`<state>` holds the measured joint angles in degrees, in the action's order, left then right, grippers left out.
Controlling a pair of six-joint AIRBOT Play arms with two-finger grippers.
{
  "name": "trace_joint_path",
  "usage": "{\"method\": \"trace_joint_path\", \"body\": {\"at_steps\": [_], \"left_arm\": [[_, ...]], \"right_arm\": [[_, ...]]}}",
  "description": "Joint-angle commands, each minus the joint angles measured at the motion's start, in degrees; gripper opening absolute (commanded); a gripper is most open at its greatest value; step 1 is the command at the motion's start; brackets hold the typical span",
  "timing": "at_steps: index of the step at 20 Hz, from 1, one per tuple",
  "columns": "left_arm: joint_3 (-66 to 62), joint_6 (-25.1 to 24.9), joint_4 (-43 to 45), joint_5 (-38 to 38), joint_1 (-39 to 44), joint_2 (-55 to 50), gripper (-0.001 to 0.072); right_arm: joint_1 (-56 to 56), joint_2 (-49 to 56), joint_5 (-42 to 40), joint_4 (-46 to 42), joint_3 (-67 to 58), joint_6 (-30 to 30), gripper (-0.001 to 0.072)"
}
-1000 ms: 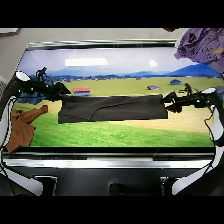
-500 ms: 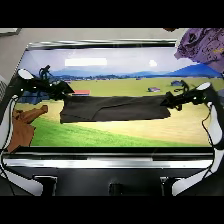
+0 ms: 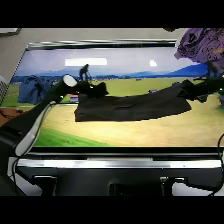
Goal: Fold the clothes and pants, and hang the long-sleeved shirts on hangers.
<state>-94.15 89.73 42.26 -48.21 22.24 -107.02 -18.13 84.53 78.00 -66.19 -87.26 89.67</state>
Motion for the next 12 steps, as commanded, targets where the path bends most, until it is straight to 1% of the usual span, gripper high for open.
{"method": "trace_joint_path", "body": {"at_steps": [1, 3, 7, 10, 12], "left_arm": [[-0.1, 0.7, -13.0, 10.0, 9.7, -4.8, 0.0016], [-1.5, -0.7, -18.1, 10.5, 13.4, -8.3, 0.0016], [-11.0, -0.2, -22.0, 7.2, 18.2, -16.5, 0.0016], [-17.4, 4.2, -22.8, 6.3, 20.3, -21.7, 0.0016], [-20.9, 6.2, -23.1, 5.6, 21.6, -24.3, 0.0016]], "right_arm": [[0.0, -4.6, 0.2, -2.0, 0.0, 2.3, 0.0032], [0.0, -5.9, 1.3, -1.8, 0.0, 2.8, 0.0032], [0.0, -9.1, 2.9, -1.8, 0.0, 4.1, 0.0032], [0.0, -11.6, 4.2, -1.7, 0.0, 5.1, 0.0032], [0.0, -13.2, 4.8, -1.5, 0.0, 6.2, 0.0032]]}}
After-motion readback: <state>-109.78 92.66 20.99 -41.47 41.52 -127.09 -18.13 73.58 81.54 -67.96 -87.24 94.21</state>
